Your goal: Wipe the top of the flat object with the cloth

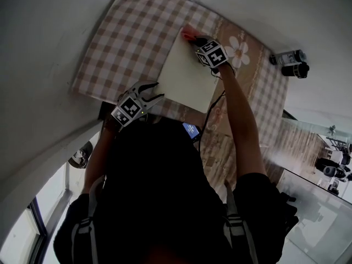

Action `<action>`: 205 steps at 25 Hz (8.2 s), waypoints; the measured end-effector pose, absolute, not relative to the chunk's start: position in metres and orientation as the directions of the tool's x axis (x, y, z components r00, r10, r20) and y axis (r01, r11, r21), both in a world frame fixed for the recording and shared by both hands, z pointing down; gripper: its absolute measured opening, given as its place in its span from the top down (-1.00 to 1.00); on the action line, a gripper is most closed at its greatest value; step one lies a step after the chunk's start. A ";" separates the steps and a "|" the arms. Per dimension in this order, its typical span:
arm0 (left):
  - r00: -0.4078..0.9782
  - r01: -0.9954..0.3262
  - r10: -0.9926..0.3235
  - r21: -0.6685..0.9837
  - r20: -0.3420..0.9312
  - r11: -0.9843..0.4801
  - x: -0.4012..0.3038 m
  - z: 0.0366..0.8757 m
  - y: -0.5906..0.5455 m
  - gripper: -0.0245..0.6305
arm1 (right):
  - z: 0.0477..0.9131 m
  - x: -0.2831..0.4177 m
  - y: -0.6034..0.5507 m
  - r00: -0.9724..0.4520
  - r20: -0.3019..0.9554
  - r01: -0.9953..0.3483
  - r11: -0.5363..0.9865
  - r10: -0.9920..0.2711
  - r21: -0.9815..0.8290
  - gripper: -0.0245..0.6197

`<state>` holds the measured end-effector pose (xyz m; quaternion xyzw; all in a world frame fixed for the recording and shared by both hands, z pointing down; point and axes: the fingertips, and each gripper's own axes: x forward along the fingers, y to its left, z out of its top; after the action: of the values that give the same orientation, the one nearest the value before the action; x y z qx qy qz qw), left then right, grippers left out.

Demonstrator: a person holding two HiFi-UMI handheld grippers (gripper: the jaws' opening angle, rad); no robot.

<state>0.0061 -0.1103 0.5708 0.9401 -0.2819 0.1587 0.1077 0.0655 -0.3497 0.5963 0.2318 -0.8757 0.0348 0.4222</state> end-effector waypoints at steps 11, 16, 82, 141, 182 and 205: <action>0.800 -0.557 -0.485 0.139 0.354 -0.819 0.005 0.573 -0.108 0.31 | 0.597 0.062 -0.329 -0.524 0.752 -0.436 0.884 -0.400 0.166 0.87; 0.798 -0.547 -0.468 0.131 0.380 -0.827 0.005 0.578 -0.104 0.15 | 0.596 0.061 -0.319 -0.530 0.748 -0.439 0.884 -0.398 0.160 0.87; 0.774 -0.560 -0.467 0.119 0.428 -0.820 0.007 0.599 -0.103 0.14 | 0.589 0.018 -0.093 -0.650 0.720 -0.197 0.969 -0.242 0.148 0.87; 0.781 -0.502 -0.405 0.092 0.475 -0.860 0.015 0.598 -0.107 0.11 | 0.599 0.118 -0.326 -0.447 0.793 -0.382 0.890 -0.414 0.250 0.87; 0.771 -0.516 -0.432 0.061 0.468 -0.854 0.015 0.592 -0.108 0.11 | 0.598 0.110 -0.256 -0.435 0.774 -0.414 0.866 -0.460 0.282 0.87; 0.777 -0.533 -0.451 0.077 0.440 -0.843 0.014 0.594 -0.108 0.10 | 0.596 0.091 -0.174 -0.496 0.756 -0.378 0.890 -0.427 0.255 0.87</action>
<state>0.0137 -0.1076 0.5937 0.9373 -0.2622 0.2070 0.0989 0.0913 -0.1743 0.5964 0.2327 -0.8645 -0.0275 0.4448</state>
